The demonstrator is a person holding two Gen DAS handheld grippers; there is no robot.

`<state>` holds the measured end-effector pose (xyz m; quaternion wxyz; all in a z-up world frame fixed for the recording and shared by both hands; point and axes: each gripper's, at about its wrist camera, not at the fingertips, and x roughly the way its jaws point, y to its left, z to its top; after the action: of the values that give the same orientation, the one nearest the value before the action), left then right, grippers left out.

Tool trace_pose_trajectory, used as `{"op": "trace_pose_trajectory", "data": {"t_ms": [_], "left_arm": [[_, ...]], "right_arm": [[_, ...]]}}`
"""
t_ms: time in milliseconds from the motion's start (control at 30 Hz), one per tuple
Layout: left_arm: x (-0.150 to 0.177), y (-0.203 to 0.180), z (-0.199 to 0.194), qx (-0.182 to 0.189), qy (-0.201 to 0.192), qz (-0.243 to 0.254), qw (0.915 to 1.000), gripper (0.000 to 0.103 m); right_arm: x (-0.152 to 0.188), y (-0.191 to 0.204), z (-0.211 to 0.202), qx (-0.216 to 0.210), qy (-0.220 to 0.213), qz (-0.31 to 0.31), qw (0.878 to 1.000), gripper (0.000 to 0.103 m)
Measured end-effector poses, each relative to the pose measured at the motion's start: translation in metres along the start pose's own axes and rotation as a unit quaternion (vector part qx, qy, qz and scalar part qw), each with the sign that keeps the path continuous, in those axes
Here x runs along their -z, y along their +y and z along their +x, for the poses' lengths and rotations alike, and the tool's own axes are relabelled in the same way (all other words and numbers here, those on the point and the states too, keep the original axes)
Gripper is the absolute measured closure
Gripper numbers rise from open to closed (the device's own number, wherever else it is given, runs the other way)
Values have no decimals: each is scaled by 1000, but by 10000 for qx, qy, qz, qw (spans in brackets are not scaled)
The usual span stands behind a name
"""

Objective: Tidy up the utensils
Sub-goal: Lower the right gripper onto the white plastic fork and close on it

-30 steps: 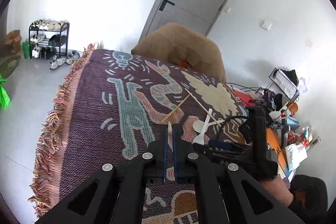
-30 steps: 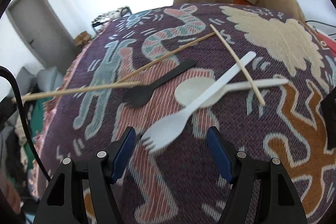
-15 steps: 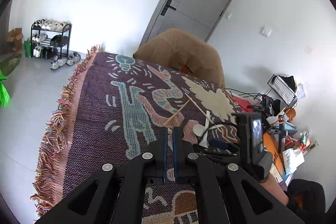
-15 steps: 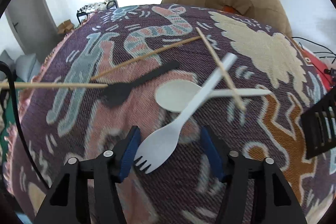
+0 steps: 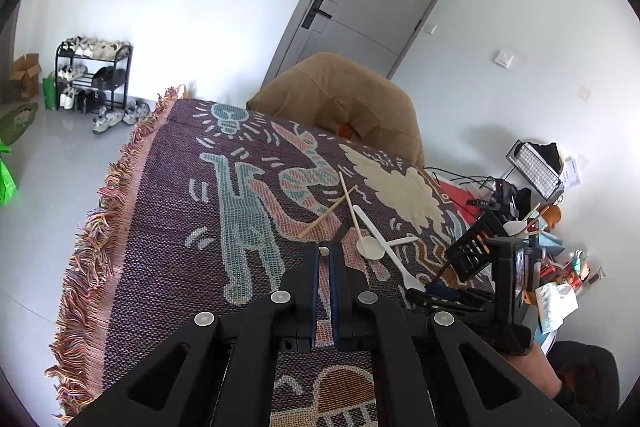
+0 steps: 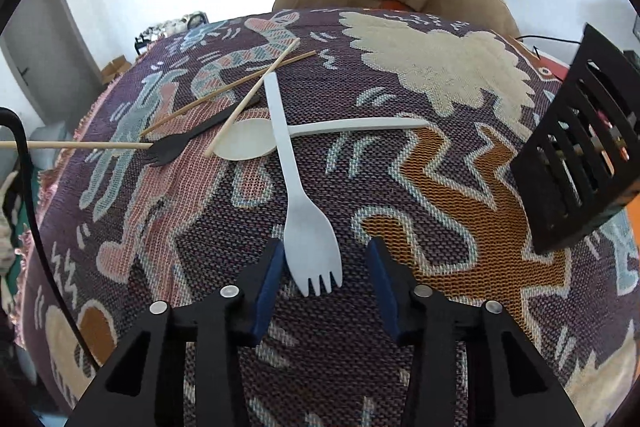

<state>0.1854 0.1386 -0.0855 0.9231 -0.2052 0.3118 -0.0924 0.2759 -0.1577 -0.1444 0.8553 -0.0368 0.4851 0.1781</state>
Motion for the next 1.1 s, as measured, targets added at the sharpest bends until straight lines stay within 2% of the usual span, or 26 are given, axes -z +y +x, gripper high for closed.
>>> {"op": "trace_pose_trajectory", "data": {"t_ms": [267,300,600,1033,1100], "left_arm": [[0,0,0,-7,-8,-22,10000,99],[0,0,0,-8,-13,-33,10000,99],[0,0,0,-15,-22,-27,10000,99],[-3,-11,0,-3,-40,73,10000,99],[-4,-14,1,-5,-34,84,10000,99]], "right_arm": [[14,1,-7,-143,-172,-32,9997,69],[16,1,-9,-146,-188,-56,9997,76],[15,-26,-12,-920,-192,671,9933,79],[16,-54,-38,-1087,-441,952,9885,79],[19,-63,-40,-1001,-470,1036,9885,79]]}}
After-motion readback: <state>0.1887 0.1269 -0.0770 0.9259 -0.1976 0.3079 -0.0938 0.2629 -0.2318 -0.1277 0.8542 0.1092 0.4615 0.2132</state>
